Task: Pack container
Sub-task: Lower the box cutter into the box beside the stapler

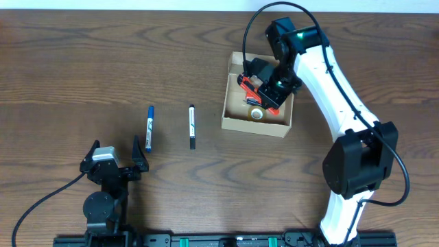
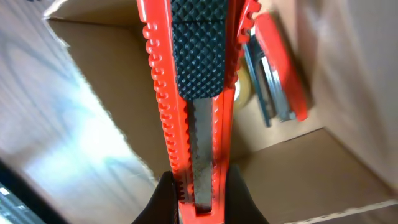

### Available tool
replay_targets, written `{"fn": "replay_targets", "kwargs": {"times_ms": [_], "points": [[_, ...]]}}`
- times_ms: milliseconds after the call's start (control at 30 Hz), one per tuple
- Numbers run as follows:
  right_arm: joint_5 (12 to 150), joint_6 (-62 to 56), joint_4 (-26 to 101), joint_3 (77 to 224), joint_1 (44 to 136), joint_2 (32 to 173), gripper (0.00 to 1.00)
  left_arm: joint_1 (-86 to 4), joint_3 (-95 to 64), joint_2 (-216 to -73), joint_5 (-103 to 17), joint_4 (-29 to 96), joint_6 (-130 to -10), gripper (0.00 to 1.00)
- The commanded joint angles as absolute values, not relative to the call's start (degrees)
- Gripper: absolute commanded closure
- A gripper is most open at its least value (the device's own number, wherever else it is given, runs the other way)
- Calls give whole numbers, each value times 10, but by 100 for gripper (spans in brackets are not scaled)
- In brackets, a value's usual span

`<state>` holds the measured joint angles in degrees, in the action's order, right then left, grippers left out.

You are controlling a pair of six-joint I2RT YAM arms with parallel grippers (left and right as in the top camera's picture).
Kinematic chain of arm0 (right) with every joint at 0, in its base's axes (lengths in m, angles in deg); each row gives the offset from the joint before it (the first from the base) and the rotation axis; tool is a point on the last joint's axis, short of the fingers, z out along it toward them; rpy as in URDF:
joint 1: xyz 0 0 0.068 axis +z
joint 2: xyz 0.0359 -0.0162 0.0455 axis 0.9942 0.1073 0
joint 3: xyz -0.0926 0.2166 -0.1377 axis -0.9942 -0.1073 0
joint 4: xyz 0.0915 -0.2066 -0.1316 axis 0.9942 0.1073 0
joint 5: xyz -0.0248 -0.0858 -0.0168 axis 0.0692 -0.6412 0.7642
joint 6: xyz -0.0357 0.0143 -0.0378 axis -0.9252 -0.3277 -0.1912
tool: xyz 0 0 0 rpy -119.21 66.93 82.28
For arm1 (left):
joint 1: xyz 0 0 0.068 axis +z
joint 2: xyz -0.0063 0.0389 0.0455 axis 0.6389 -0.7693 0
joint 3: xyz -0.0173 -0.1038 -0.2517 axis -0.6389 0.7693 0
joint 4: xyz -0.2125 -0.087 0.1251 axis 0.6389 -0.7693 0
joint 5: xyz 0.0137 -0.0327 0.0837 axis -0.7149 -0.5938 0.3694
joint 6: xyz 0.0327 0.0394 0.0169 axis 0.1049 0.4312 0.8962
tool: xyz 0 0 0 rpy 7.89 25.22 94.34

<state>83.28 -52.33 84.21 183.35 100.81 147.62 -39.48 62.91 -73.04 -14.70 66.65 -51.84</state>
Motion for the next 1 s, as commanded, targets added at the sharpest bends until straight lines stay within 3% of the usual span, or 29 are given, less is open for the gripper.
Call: {"fn": "replay_targets", "kwargs": {"times_ms": [0, 600, 967], "points": [[837, -577, 835, 1830, 988, 1467, 99, -393, 638, -727, -139, 639, -524, 5], [865, -689, 820, 1829, 986, 1516, 99, -393, 638, -727, -139, 639, -525, 5], [863, -688, 810, 1829, 985, 1569, 99, -393, 638, -727, -139, 639, -524, 5]]}}
